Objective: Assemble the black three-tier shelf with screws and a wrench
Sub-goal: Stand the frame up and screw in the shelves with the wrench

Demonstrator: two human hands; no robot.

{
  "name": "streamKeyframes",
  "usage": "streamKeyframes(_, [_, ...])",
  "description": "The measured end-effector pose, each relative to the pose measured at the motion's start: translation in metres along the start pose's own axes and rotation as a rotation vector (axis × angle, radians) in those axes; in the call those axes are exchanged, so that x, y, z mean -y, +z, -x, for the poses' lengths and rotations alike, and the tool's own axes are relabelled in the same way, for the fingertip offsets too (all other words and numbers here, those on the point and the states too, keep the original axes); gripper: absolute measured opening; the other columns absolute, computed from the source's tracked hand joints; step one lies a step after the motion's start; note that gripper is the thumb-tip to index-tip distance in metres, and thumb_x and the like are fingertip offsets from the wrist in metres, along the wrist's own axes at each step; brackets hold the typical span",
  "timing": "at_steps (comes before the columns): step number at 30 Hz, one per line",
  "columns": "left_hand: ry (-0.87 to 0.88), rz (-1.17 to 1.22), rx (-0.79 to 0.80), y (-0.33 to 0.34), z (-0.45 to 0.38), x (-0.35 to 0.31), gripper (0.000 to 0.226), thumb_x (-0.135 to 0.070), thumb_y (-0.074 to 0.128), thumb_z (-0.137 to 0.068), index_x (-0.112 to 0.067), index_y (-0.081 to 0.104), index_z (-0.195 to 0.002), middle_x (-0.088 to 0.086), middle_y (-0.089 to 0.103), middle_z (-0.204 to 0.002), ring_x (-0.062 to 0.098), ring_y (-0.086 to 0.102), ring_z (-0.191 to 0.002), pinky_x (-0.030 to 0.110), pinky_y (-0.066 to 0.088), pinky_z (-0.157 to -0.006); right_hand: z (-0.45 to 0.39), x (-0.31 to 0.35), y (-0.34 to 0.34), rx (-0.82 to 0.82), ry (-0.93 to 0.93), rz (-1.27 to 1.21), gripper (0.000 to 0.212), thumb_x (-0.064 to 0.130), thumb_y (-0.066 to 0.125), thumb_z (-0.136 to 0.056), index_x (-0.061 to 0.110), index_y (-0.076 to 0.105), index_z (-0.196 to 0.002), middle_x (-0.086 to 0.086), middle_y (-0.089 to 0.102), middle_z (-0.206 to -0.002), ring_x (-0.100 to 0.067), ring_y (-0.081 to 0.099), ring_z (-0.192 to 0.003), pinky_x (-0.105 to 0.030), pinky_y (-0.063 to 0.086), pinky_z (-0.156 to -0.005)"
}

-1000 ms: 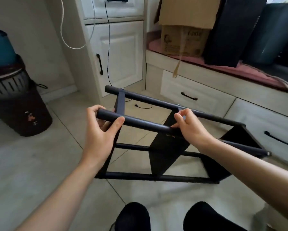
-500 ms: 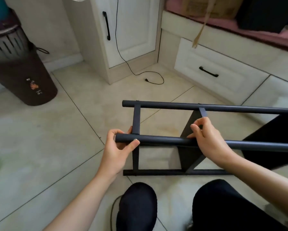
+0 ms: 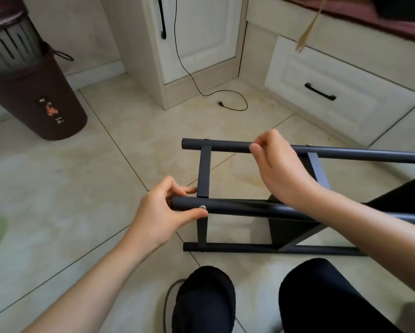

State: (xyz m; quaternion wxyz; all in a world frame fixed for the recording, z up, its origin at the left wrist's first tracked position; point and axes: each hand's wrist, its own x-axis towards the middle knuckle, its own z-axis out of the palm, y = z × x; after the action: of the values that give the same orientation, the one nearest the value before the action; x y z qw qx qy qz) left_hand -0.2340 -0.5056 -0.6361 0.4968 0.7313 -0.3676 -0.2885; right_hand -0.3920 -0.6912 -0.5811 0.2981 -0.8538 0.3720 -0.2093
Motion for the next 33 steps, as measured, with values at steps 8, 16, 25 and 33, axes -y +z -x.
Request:
streamKeyframes(8, [0.009,-0.788,0.337,-0.014,-0.028,-0.036,0.077,-0.076,0.059,-0.070,-0.039,0.041,-0.135,-0.008,0.060,-0.081,0.011,0.055,-0.073,0.033,0.045,-0.065,-0.083,0.026,0.044,0.186,-0.046,-0.117,0.033,0.035,0.026,-0.107,0.006,0.042,-0.109,-0.004,0.062,-0.110,-0.014,0.056,-0.094,-0.031,0.040,-0.074])
streamKeyframes(16, [-0.117,-0.791,0.569,-0.012,-0.046,-0.034,0.088,-0.080,0.052,-0.065,-0.050,0.014,-0.139,0.003,0.062,-0.086,0.023,0.061,-0.075,0.045,0.052,-0.073,-0.125,0.020,0.079,0.306,0.086,-0.106,0.034,0.041,0.027,-0.105,0.012,0.043,-0.103,-0.010,0.065,-0.103,-0.027,0.062,-0.100,-0.030,0.041,-0.066])
streamKeyframes(25, [-0.083,-0.453,0.490,-0.009,-0.040,-0.022,0.099,-0.059,0.079,-0.068,-0.063,0.016,-0.144,-0.016,0.025,-0.069,0.020,0.045,-0.057,0.021,0.030,-0.051,-0.117,0.021,0.084,0.307,0.001,-0.094,0.027,0.042,0.026,-0.105,0.022,0.039,-0.092,-0.005,0.071,-0.085,-0.026,0.066,-0.089,-0.043,0.051,-0.087])
streamKeyframes(33, [-0.012,-0.383,0.356,-0.010,-0.017,-0.018,0.105,-0.065,0.068,-0.044,-0.066,0.014,-0.134,-0.005,0.057,-0.082,0.004,0.047,-0.062,0.013,0.038,-0.061,-0.099,0.025,0.087,0.270,-0.080,-0.058,0.034,0.043,0.024,-0.106,0.016,0.045,-0.099,-0.008,0.069,-0.089,-0.030,0.065,-0.091,-0.050,0.051,-0.084])
